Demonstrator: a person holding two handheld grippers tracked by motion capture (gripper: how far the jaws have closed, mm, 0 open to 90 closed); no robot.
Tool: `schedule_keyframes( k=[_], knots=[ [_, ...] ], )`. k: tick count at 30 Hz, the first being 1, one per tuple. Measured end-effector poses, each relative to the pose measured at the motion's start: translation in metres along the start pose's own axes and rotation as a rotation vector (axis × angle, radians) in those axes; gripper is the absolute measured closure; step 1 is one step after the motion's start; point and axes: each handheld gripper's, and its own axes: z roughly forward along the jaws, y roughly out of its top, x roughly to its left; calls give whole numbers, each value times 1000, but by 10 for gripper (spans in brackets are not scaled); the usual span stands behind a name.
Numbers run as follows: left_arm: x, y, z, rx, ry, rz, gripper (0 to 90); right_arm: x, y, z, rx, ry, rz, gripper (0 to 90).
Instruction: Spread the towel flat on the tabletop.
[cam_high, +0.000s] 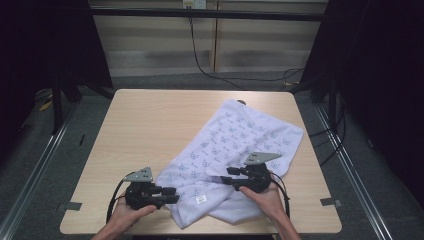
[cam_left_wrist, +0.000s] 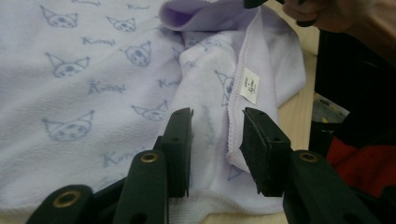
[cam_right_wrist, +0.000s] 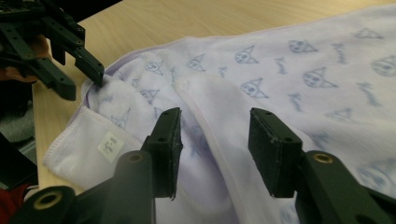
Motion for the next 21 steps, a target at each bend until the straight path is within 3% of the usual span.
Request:
schedule_keyframes(
  k=[3,5,6,7,8,9,11,12,14,17,19,20,21],
  knots=[
    [-6,-3,3,19,-11,1,574,3,5,16,23,15,-23,538],
    [-10,-3,5,33,-9,23,546,5,5,23,43,9,-30,539],
    [-11,-3,7,32,-14,24,534,4,4,25,53,-3,-29,565],
    [-12,-3,9,45,-11,31,526,3,4,26,55,-13,-28,652],
    [-12,-3,11,49,-12,28,513,2,3,24,37,-33,-18,731],
    [-13,-3,15,65,-20,33,498,0,4,16,-28,-54,10,877],
    [-14,-5,20,80,-45,53,473,-1,4,12,-45,-54,18,884],
    [-16,-5,24,100,-37,64,469,-2,6,-1,-70,-79,13,887],
    [-15,-5,30,124,-36,77,477,-3,5,-7,-79,-90,15,887],
    [-17,-6,36,146,-20,121,596,-7,0,-24,-99,-110,29,887],
    [-15,-5,35,158,-7,125,792,-13,-6,-38,-121,-131,53,887],
    [-13,-5,35,157,-4,132,792,-13,-6,-38,-121,-131,53,887],
    [-13,-5,33,154,-9,126,858,-15,-10,-45,-129,-141,63,887]
  ],
)
